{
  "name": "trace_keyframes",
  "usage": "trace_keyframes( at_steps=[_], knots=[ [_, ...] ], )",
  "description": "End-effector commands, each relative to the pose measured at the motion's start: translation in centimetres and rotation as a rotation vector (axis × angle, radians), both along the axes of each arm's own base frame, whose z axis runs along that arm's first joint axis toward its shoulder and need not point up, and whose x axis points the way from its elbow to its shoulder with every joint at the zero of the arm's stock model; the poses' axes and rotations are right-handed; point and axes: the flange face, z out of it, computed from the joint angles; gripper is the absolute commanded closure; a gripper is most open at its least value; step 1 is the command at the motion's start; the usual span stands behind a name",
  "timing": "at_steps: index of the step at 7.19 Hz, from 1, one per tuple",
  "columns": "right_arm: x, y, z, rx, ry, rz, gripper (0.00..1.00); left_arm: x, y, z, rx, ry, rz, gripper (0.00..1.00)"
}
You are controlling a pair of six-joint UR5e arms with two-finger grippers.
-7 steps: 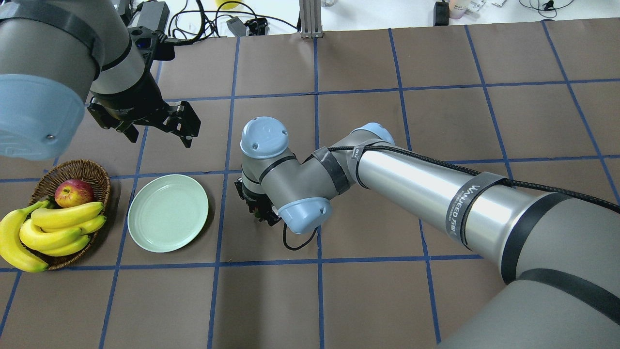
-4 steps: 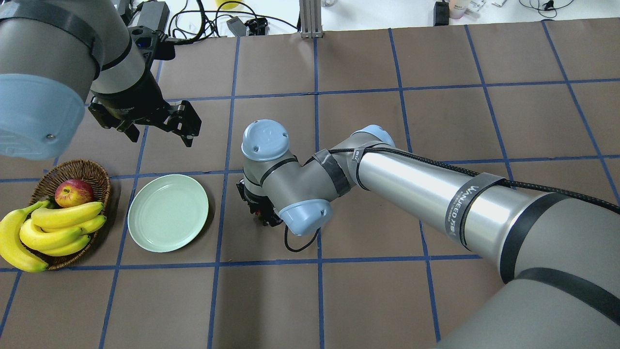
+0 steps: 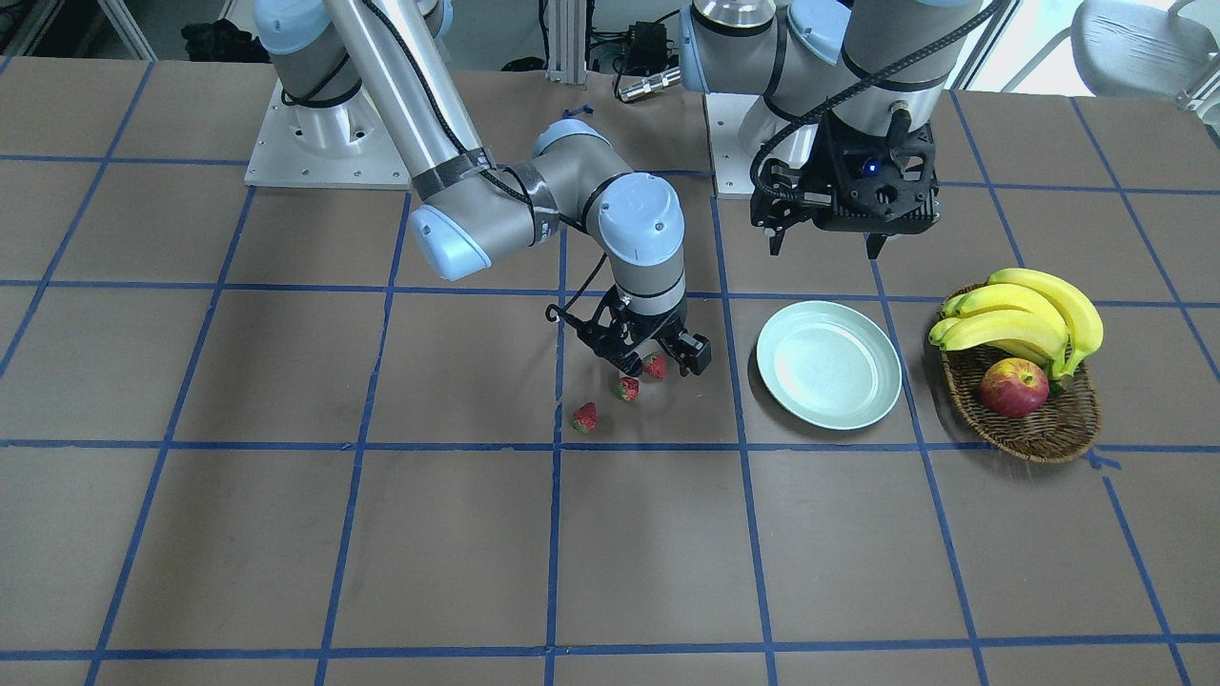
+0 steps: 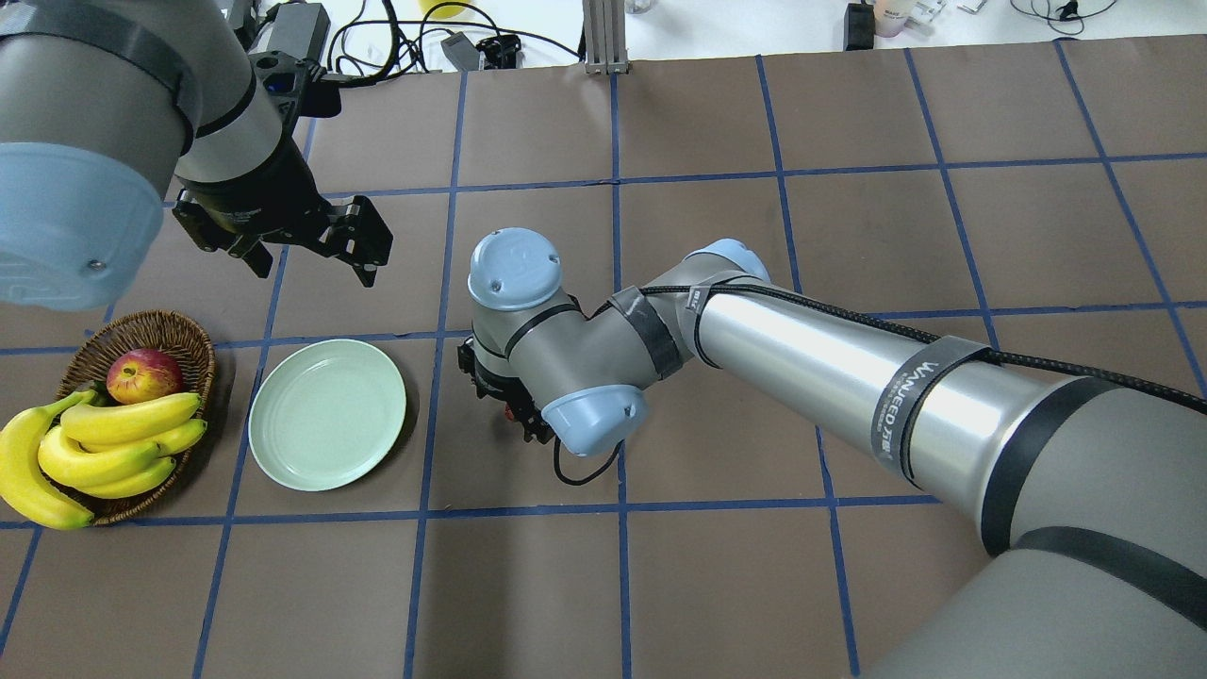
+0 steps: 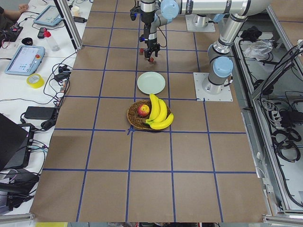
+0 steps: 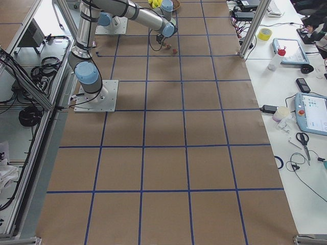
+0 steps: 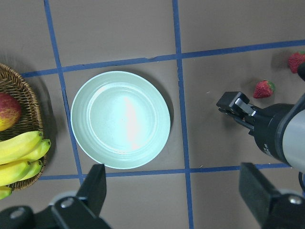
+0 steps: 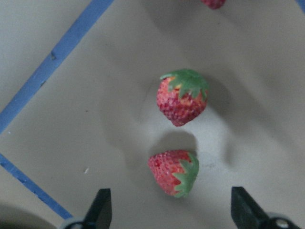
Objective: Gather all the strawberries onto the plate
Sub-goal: 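Withdraw the right arm while the left gripper reaches toward the strawberries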
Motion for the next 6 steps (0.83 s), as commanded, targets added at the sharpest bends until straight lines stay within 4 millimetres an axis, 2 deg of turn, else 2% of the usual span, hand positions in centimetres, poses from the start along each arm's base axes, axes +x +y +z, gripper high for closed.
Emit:
trace_keyframes(
  at_steps=[1,2,3,4,5,6],
  knots=[
    [-3.2,-0.6,3.9,-0.033,0.089,0.131,0.01,0.0,0.0,0.0,0.002,-0.002,0.009,0.0],
    [-6.5,-2.6,5.9,-0.059,0.094,0.151,0.0,0.0,-0.2,-0.4,0.009,0.003,0.017,0.0],
    [-11.5,-4.5,8.2,-0.024,0.107,0.171,0.0,-0.4,-0.5,-1.3,0.025,0.025,0.016,0.0],
    [-16.5,-5.8,10.9,-0.019,0.104,0.266,0.0,-1.3,-0.2,-2.5,0.05,0.116,0.042,0.0],
    [-20.8,-6.8,12.8,-0.013,0.1,0.295,0.0,-2.3,-0.3,-4.3,0.082,0.187,0.071,0.0],
    [-24.6,-7.5,14.7,-0.044,0.091,0.369,0.0,-4.5,-0.7,-5.4,0.052,0.194,0.005,0.0]
  ],
)
